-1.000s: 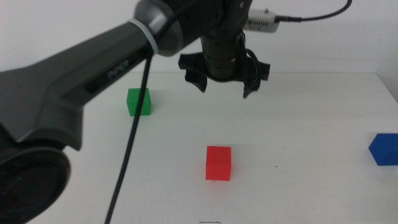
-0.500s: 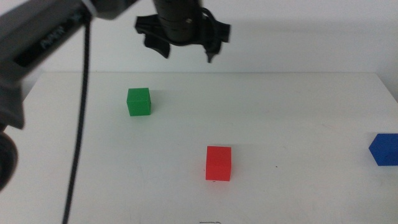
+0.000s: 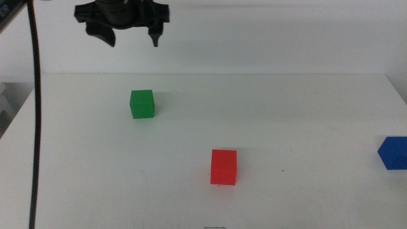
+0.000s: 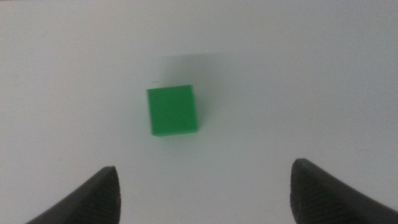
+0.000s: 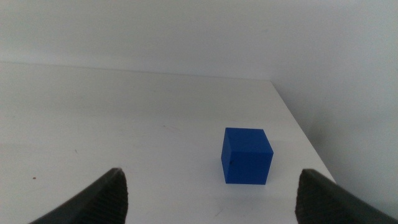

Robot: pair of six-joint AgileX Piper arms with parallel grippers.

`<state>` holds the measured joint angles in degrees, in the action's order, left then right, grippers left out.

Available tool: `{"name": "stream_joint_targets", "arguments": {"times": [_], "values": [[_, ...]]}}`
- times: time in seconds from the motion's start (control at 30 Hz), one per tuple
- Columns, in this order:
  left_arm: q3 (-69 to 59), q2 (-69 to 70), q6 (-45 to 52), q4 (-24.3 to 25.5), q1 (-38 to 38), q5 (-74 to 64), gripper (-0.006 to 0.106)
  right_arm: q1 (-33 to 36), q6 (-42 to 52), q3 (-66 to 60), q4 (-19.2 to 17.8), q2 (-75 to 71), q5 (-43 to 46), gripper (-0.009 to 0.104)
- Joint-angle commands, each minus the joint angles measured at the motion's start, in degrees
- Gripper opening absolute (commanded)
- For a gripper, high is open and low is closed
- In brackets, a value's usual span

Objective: Stack red cubes first, then green, then blue cubes in a specific spot.

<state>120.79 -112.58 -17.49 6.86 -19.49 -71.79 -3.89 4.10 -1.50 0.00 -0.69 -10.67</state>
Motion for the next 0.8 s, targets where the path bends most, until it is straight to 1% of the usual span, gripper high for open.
{"name": "stream_joint_targets", "arguments": {"times": [0.0,0.33,0.77], "values": [[1.52,2.06,0.00,0.23,1.28,-3.52,0.093,-0.39,0.21,0.54,-0.73,-0.89,4.25,0.092],[1.71,-4.16,-0.48,0.46,4.78,-1.32,0.093,-0.39,0.21,0.54,-0.73,-0.89,4.25,0.092],[1.71,-12.82,-1.65,-0.86,5.25,7.51,0.093,-0.39,0.21,0.54,-0.73,-0.89,4.25,0.092]]}}
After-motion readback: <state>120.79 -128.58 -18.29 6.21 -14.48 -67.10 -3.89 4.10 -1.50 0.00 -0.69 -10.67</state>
